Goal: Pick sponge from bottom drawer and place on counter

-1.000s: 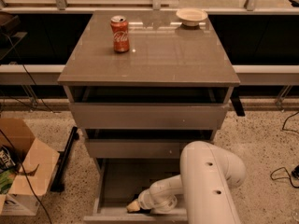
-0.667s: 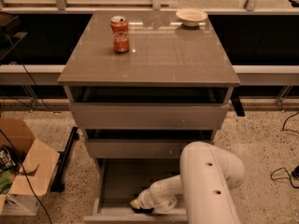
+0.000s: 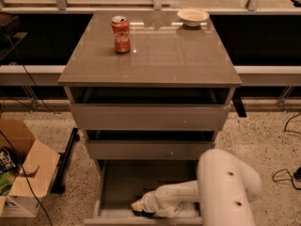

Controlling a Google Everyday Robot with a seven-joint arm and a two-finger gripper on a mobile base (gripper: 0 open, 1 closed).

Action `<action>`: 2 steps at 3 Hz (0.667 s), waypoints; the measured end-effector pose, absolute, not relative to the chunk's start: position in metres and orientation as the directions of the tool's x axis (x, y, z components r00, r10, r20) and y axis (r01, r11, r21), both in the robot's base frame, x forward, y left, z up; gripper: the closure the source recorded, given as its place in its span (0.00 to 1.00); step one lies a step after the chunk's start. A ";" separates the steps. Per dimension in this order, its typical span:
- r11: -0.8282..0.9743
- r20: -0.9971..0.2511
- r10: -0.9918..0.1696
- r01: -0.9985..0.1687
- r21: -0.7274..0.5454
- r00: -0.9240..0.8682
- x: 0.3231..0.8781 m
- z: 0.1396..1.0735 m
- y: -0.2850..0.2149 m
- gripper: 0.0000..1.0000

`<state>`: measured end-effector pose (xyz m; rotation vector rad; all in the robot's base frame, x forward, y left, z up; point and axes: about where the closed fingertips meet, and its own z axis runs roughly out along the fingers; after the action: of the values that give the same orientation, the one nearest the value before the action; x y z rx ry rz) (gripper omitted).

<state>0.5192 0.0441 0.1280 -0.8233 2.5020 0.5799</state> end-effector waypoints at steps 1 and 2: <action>0.681 -0.666 -0.359 -0.672 0.292 -0.654 0.526 0.181 0.062 1.00; 0.615 -0.818 -0.236 -0.732 0.293 -0.525 0.536 0.269 0.060 1.00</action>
Offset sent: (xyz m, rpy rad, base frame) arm 0.0242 -0.0069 0.2104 0.4744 -0.3960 0.0154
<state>0.5358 0.0599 0.2688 -0.7594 2.0674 0.8203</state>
